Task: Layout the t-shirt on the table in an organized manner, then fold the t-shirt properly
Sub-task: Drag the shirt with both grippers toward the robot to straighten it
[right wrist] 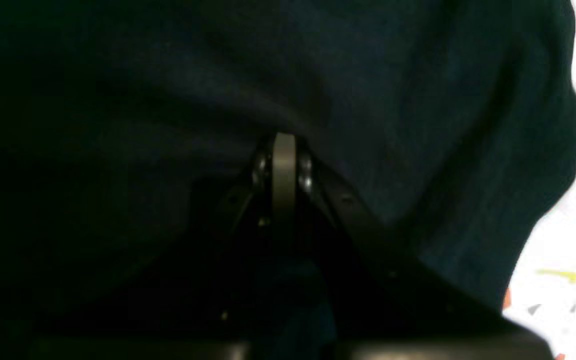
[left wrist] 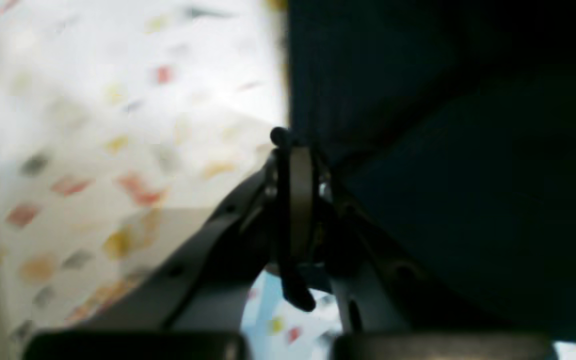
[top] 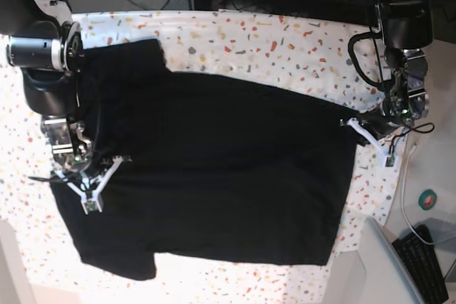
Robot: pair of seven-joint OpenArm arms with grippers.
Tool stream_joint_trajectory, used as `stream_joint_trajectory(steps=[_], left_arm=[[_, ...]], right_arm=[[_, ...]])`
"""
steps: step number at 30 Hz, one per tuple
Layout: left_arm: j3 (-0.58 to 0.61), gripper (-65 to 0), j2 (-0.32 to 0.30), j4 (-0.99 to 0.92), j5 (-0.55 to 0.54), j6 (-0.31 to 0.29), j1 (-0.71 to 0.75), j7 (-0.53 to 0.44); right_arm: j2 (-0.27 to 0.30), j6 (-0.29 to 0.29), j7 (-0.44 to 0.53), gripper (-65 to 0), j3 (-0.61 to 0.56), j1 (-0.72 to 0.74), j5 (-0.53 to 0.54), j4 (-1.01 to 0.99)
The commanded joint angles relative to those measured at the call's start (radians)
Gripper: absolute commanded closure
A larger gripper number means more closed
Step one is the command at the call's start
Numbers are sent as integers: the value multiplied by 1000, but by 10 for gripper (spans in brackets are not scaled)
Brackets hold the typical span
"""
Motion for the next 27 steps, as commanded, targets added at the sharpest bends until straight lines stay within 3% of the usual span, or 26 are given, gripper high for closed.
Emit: stream_joint_trajectory(steps=[1, 11, 16, 17, 18, 21, 23, 27], left_arm=[[-28, 0, -22, 22, 0, 7, -6, -12], [-61, 0, -2, 38, -2, 7, 49, -12], [-63, 0, 0, 38, -2, 8, 44, -12], [-74, -33, 0, 39, -2, 8, 46, -12], [-98, -133, 0, 45, -2, 8, 47, -12], [-173, -299, 14, 82, -2, 8, 64, -12], [-235, -308, 31, 127, -2, 8, 70, -12], [-381, -314, 74, 250, -3, 4, 92, 22]], right_arm=[[10, -16, -77, 0, 0, -13, -30, -4], [2, -22, -82, 0, 1, -39, -29, 120], [-28, -22, -160, 0, 3, -170, -27, 438], [-36, -22, -194, 0, 3, -206, -27, 539], [-45, -22, -223, -20, 3, -246, -27, 631], [-50, -21, -258, -197, -3, -328, -27, 810], [-67, -18, -274, -266, 0, -369, -27, 893], [-71, -16, -312, -279, 1, -467, -27, 1064]])
